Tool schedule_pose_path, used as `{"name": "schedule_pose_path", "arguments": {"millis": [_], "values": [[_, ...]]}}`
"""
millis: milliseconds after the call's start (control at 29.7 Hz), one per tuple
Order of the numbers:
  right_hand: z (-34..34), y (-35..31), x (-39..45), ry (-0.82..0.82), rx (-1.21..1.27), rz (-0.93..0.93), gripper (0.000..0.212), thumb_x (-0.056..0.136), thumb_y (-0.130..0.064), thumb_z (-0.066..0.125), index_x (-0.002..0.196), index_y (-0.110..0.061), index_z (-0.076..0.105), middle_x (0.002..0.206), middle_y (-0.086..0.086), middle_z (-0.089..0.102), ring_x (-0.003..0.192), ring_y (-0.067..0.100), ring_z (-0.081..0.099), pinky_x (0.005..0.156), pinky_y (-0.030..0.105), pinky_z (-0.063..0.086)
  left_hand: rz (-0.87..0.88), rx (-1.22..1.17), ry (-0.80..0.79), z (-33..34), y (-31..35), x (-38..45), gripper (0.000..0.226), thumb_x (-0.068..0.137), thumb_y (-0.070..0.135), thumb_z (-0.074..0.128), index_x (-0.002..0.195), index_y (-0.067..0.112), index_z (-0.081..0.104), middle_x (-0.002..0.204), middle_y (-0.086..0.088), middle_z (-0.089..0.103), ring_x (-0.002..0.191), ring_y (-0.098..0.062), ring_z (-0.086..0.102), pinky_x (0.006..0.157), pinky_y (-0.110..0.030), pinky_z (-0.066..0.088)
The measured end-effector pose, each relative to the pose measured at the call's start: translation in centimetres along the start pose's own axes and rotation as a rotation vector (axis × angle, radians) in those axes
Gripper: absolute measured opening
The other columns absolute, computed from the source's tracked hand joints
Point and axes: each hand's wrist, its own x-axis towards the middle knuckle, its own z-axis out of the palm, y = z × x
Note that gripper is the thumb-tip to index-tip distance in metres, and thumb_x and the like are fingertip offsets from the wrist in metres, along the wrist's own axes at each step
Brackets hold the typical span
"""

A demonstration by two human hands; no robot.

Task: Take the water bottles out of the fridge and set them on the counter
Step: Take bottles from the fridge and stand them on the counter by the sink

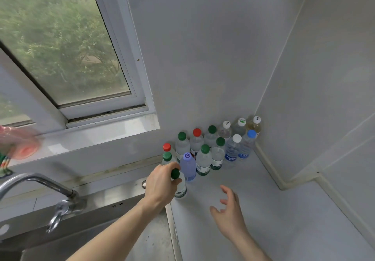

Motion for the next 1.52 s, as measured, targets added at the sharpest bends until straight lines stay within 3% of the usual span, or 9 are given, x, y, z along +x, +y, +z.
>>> {"name": "schedule_pose_path", "arguments": {"millis": [202,371,506,674,776,877,1113,1180,1517], "values": [[-0.5,-1.2,-0.9,-0.045,-0.02,-0.035,0.064,0.09,-0.015,0.073,0.143,-0.034,0.043,0.139,-0.011,0.038,0.118,0.01,0.053,0.092,0.025,0.048,0.059,0.038,0.001,-0.3,0.4,-0.2,0.031,0.094,0.034,0.069,0.125,0.035,0.065,0.122,0.014,0.067,0.11,-0.016,0.062,0.08,-0.03,0.053],[-1.1,-2.0,-1.8,-0.037,-0.009,-0.071,0.062,0.089,-0.016,0.073,0.14,-0.036,0.046,0.139,-0.012,0.04,0.118,0.009,0.055,0.097,0.028,0.051,0.045,0.075,0.003,-0.6,0.1,0.0,0.02,0.098,0.035,0.067,0.118,0.037,0.07,0.117,0.015,0.068,0.103,-0.015,0.064,0.077,-0.034,0.059],[-1.9,-1.9,-3.7,-0.042,0.001,-0.061,0.059,0.091,-0.019,0.072,0.138,-0.041,0.044,0.139,-0.018,0.039,0.123,0.008,0.053,0.1,0.028,0.05,0.076,0.085,0.003,-0.4,0.6,-0.3,0.024,0.099,0.035,0.066,0.122,0.035,0.07,0.12,0.015,0.069,0.107,-0.015,0.064,0.079,-0.033,0.057],[-2.8,-1.4,-6.9,-0.021,-0.032,-0.061,0.062,0.091,-0.023,0.071,0.144,-0.038,0.044,0.137,-0.022,0.041,0.128,0.007,0.051,0.107,0.03,0.047,0.114,0.057,-0.046,-0.7,0.0,-2.6,0.041,0.097,0.035,0.067,0.137,0.032,0.06,0.141,0.014,0.056,0.125,-0.017,0.052,0.086,-0.035,0.054],[-3.1,-1.2,-9.3,0.0,-0.074,-0.075,0.063,0.092,-0.024,0.07,0.146,-0.042,0.044,0.141,-0.029,0.039,0.132,0.0,0.045,0.115,0.031,0.042,0.153,-0.045,-0.054,-1.3,-1.0,-5.5,0.04,0.094,0.032,0.071,0.133,0.033,0.062,0.147,0.014,0.05,0.13,-0.019,0.046,0.098,-0.036,0.049],[-3.6,-1.3,-11.3,-0.008,-0.106,-0.088,0.065,0.093,-0.027,0.07,0.15,-0.043,0.043,0.15,-0.03,0.034,0.14,-0.002,0.039,0.12,0.031,0.037,0.205,-0.115,-0.118,-2.0,-1.4,-8.3,0.034,0.094,0.033,0.07,0.127,0.038,0.063,0.144,0.02,0.05,0.128,-0.014,0.047,0.101,-0.028,0.041],[-1.4,-2.4,-19.6,0.095,-0.138,-0.045,0.065,0.094,-0.03,0.07,0.153,-0.04,0.043,0.159,-0.026,0.031,0.146,-0.006,0.032,0.123,0.031,0.033,0.481,-0.132,-0.37,-3.6,-2.5,-13.9,0.036,0.097,0.045,0.062,0.133,0.045,0.057,0.146,0.028,0.044,0.134,-0.003,0.041,0.107,-0.018,0.033],[-0.5,-2.1,-23.1,0.154,-0.15,-0.014,0.064,0.094,-0.033,0.07,0.152,-0.042,0.044,0.161,-0.025,0.031,0.146,-0.006,0.032,0.123,0.032,0.033,0.571,-0.123,-0.435,-4.0,-2.7,-15.4,0.037,0.098,0.044,0.062,0.134,0.044,0.057,0.148,0.026,0.044,0.135,-0.005,0.043,0.109,-0.021,0.036],[-0.1,0.9,-38.5,0.472,-0.05,0.138,0.06,0.095,-0.04,0.068,0.148,-0.049,0.043,0.158,-0.036,0.028,0.145,-0.011,0.03,0.124,0.031,0.031,0.897,-0.14,-0.596,-4.4,0.5,-21.6,0.035,0.097,0.045,0.062,0.131,0.05,0.054,0.147,0.035,0.038,0.124,0.001,0.048,0.105,-0.021,0.038]]}}
